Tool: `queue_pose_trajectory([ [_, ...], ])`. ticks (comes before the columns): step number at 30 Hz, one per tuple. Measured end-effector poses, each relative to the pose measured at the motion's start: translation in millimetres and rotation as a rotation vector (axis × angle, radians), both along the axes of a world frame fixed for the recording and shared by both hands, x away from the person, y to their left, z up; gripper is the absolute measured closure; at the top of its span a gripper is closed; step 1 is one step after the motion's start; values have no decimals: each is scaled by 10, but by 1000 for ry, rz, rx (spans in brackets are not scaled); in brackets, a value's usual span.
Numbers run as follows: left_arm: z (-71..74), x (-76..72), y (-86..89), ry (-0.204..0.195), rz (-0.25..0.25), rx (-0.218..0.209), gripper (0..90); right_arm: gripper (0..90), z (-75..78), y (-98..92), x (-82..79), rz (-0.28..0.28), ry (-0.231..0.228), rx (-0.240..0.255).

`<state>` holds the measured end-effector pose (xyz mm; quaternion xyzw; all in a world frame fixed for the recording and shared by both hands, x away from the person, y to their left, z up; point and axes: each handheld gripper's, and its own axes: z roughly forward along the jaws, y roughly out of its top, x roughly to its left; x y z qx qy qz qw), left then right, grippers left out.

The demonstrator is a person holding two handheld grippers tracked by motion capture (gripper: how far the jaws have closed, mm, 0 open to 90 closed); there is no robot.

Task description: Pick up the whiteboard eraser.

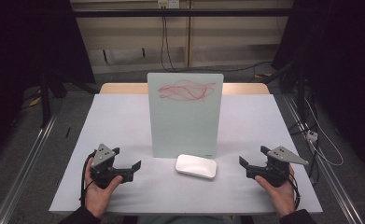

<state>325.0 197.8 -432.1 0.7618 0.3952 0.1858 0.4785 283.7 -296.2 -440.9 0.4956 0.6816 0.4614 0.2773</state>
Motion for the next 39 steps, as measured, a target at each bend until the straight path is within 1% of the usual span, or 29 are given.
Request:
queue_pose_trajectory([
  [1, 2, 0, -3, -9, -14, 10, 38, 64, 1, -3, 1, 3, -1, 4],
  [2, -1, 1, -9, -10, -10, 4, 38, 64, 1, -3, 1, 3, -1, 4],
  [3, -9, 12, -6, 1, -6, 13, 34, 64, -3, -3, 6, 13, 6, 7],
  [4, -9, 12, -6, 1, -6, 13, 36, 64, -3, -3, 6, 13, 6, 7],
  [5, -14, 15, -2, 2, 2, 10, 36, 64, -3, 1, 8, 14, 11, 14],
  [6, -15, 21, 8, 7, -3, 6, 35, 63, -3, 2, 12, 17, 16, 14],
  [8, -18, 26, 13, 16, 0, -6, 36, 67, -5, 3, 16, 25, 13, 16],
  [9, -16, 21, 15, 19, 1, -7, 36, 69, -7, 3, 18, 23, 19, 4],
  [10, -15, 17, 12, 19, 2, 0, 36, 83, -8, 2, 18, 46, 35, 13],
  [12, -14, 17, 15, 24, -3, -5, 37, 88, -5, 10, 16, 65, 54, 23],
  [14, -21, 21, 17, 23, -2, -1, 37, 91, 0, 19, 12, 76, 54, 22],
  [17, -23, 14, 19, 18, -2, 9, 38, 97, 50, 83, -1, 141, 63, 21],
  [18, -23, 13, 19, 19, -5, 10, 38, 97, 50, 83, -1, 141, 63, 21],
  [20, -21, 14, 16, 18, -5, 6, 38, 85, 72, 110, -8, 170, 67, 28],
  [21, -20, 15, 14, 20, -9, 6, 38, 95, 80, 141, -21, 199, 68, 20],
  [23, -21, 15, 11, 22, -12, 6, 38, 93, 79, 155, -21, 206, 72, 13],
  [24, -24, 17, 10, 26, -16, 8, 38, 106, 67, 192, -11, 236, 85, 6],
  [25, -28, 16, 3, 28, -14, 8, 38, 106, 67, 192, -11, 236, 85, 6],
  [27, -31, 15, -3, 27, -13, 14, 38, 98, 60, 238, 1, 258, 106, 5],
  [28, -31, 14, -6, 26, -12, 16, 38, 94, 56, 289, 9, 281, 118, 3],
  [29, -30, 14, -7, 23, -15, 15, 38, 95, 56, 318, 14, 291, 124, -6],
  [30, -29, 14, -9, 23, -19, 15, 38, 95, 56, 318, 14, 291, 124, -6],
  [31, -29, 12, -12, 23, -18, 16, 38, 101, 57, 348, 21, 301, 127, -18],
  [34, -29, 9, -15, 23, -22, 16, 38, 115, 61, 430, 33, 353, 131, -31],
  [35, -30, 10, -15, 26, -22, 17, 38, 112, 57, 494, 48, 373, 136, -49],
  [39, -39, 15, -18, 32, -25, 18, 38, 126, 65, 564, 73, 403, 140, -58],
])
